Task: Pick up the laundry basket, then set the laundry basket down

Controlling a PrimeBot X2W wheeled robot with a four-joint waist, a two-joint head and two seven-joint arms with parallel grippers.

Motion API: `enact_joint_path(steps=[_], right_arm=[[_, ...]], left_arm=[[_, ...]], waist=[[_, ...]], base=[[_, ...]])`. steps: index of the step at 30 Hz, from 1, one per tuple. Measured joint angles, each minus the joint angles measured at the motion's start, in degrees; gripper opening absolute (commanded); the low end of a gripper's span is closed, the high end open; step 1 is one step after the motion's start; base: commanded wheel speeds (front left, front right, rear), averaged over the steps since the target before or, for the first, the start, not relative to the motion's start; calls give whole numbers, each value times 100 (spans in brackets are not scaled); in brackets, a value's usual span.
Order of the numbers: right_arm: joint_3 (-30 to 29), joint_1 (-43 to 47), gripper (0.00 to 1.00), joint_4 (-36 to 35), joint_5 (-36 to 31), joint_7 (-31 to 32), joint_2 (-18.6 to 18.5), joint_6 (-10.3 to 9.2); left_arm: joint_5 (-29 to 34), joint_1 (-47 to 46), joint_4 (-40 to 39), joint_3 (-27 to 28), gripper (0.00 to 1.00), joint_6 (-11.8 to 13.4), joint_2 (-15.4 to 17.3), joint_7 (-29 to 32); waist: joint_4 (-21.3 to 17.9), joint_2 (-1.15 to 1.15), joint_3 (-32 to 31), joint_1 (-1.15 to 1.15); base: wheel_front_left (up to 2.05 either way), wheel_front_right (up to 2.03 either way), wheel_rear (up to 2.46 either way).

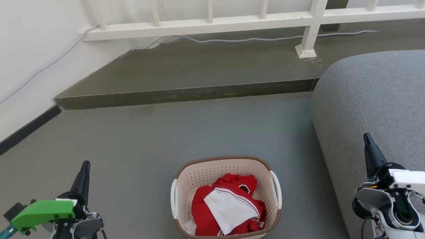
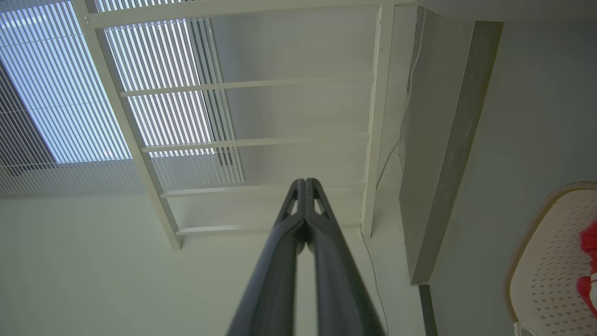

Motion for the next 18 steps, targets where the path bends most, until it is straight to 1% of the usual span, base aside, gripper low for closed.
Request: enact_joint_path(steps=[18], right_arm=[[-1,0,0,0,0,0,1,0]], left_arm=[[0,0,0,1,0,0,-1,0]], waist=[[0,0,0,0]], base=[[0,0,0]])
